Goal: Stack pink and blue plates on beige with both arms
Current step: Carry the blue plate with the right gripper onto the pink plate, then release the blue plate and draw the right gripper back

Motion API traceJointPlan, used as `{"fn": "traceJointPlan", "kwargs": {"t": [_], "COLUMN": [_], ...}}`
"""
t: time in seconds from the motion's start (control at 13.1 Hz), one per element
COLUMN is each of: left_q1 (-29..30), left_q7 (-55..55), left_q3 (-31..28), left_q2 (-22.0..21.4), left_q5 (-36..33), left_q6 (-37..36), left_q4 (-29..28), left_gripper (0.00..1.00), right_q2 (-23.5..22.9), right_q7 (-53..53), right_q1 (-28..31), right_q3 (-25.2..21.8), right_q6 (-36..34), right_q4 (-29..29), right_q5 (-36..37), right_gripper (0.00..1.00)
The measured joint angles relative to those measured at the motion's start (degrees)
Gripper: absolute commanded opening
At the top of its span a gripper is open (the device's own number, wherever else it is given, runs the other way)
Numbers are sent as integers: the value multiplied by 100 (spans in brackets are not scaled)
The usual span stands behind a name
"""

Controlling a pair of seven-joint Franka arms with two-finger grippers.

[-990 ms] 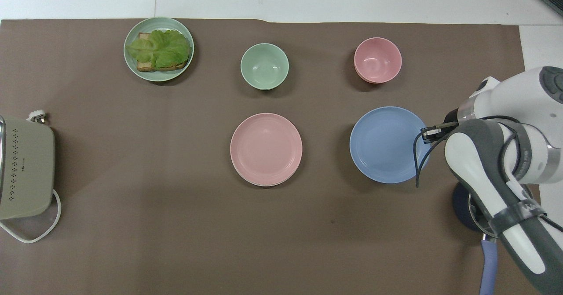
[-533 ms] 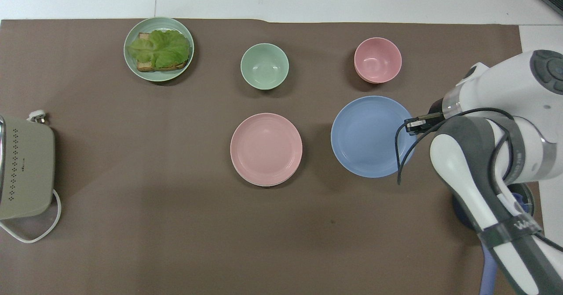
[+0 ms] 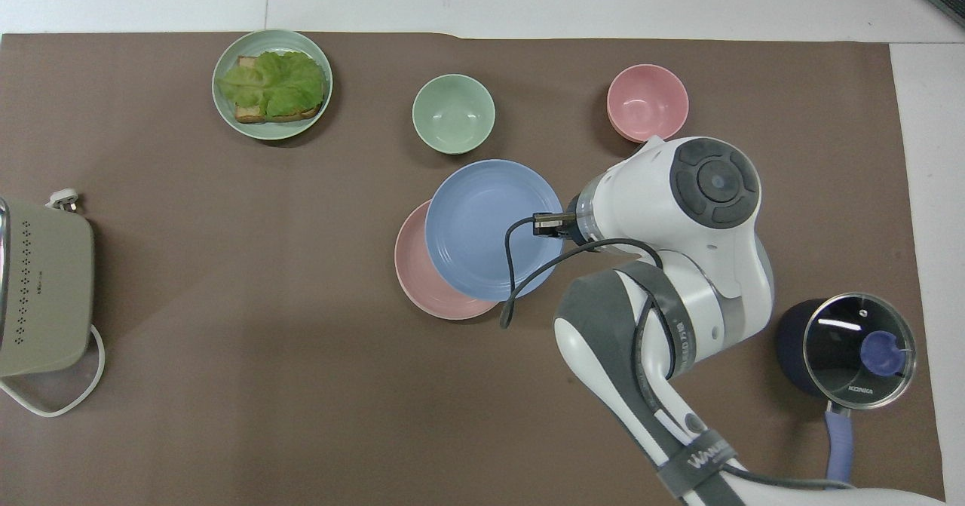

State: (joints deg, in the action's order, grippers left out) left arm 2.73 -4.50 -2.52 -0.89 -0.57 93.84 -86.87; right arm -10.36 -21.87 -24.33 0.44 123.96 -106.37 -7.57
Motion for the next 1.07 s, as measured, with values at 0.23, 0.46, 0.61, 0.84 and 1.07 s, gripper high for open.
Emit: {"fn": "traceJointPlan", "kwargs": {"t": [0.23,0.46,0.61,0.84,1.07], "left_q1": [0,0,0,0,0], "left_q7": [0,0,0,0,0], "left_q3": [0,0,0,0,0], "left_q2": [0,0,0,0,0], "left_q5": [0,0,0,0,0], "left_q6": [0,0,0,0,0], "left_q4": [0,0,0,0,0], "left_gripper": [100,100,100,100,100], "right_q2": [-230,-461,-592,-694,-715], "right_q7": [-392,-488,-589,-612,-612], "right_q1": [-227,-373,-436,-519,-519], "right_q3": [1,2,3,3,-15], "right_q6": [318,509,665,724,724], "right_q4": [-4,-8,-10,-11,-45], "right_q5": [-3,-6,-7,-7,-7], "right_gripper": [0,0,0,0,0]}}
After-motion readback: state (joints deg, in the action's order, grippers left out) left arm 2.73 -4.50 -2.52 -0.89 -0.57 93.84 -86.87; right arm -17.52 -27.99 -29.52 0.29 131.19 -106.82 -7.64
